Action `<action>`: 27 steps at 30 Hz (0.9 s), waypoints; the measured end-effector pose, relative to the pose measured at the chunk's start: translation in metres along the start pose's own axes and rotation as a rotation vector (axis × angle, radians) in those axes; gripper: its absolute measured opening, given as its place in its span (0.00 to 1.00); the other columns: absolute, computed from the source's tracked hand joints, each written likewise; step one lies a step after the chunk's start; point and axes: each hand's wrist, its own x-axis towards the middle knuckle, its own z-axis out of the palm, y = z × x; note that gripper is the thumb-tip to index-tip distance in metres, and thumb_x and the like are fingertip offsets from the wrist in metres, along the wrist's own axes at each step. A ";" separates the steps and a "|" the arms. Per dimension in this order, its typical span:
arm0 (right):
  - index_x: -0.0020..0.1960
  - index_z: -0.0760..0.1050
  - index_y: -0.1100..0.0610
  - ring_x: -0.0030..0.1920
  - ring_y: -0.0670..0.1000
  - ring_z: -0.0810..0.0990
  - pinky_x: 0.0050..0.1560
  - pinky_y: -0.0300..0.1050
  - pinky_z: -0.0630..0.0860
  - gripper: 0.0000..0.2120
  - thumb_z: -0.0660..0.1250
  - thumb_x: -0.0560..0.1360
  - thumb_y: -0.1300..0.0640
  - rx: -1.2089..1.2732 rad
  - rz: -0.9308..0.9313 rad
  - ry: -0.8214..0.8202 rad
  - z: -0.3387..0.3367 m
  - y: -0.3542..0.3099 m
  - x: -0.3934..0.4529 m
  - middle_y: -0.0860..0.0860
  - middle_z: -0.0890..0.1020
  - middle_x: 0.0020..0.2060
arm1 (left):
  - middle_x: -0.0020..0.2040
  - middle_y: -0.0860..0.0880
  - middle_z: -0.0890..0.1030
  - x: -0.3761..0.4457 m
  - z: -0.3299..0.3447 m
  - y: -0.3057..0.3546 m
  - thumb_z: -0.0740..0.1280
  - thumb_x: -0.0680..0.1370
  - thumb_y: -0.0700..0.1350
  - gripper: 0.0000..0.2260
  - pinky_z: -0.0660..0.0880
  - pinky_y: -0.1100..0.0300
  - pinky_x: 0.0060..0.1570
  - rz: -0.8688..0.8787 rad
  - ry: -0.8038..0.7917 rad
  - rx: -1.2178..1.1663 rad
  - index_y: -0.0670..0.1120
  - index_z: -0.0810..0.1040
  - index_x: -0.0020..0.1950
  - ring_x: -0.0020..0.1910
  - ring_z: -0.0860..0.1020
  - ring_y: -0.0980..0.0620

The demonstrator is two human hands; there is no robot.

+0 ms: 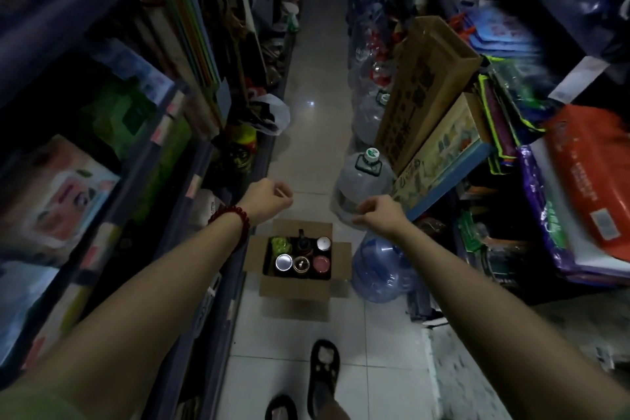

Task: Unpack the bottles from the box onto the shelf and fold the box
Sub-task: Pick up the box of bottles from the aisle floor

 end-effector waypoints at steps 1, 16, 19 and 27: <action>0.55 0.80 0.62 0.49 0.50 0.79 0.50 0.43 0.74 0.14 0.74 0.71 0.59 0.003 0.004 -0.020 0.003 0.001 0.013 0.56 0.82 0.51 | 0.49 0.45 0.82 0.010 0.003 -0.004 0.68 0.75 0.44 0.07 0.71 0.63 0.42 -0.015 -0.002 0.000 0.44 0.81 0.52 0.46 0.78 0.52; 0.53 0.81 0.63 0.56 0.56 0.81 0.61 0.52 0.75 0.11 0.72 0.71 0.62 -0.025 0.111 -0.129 0.110 0.078 0.180 0.59 0.83 0.53 | 0.50 0.45 0.82 0.163 0.068 -0.138 0.68 0.76 0.44 0.07 0.72 0.60 0.47 -0.165 -0.081 0.019 0.44 0.80 0.52 0.49 0.79 0.49; 0.51 0.81 0.65 0.55 0.59 0.81 0.60 0.55 0.74 0.11 0.73 0.70 0.62 0.027 0.148 -0.076 0.154 0.119 0.217 0.61 0.83 0.51 | 0.49 0.46 0.82 0.204 0.094 -0.189 0.68 0.76 0.45 0.07 0.71 0.60 0.46 -0.173 -0.067 0.023 0.45 0.80 0.51 0.48 0.79 0.50; 0.49 0.80 0.64 0.51 0.59 0.81 0.56 0.52 0.76 0.09 0.72 0.72 0.61 0.009 0.179 -0.075 0.275 0.241 0.288 0.60 0.84 0.48 | 0.51 0.41 0.82 0.279 0.198 -0.338 0.68 0.75 0.41 0.06 0.74 0.55 0.53 -0.262 -0.006 -0.102 0.42 0.80 0.50 0.54 0.79 0.43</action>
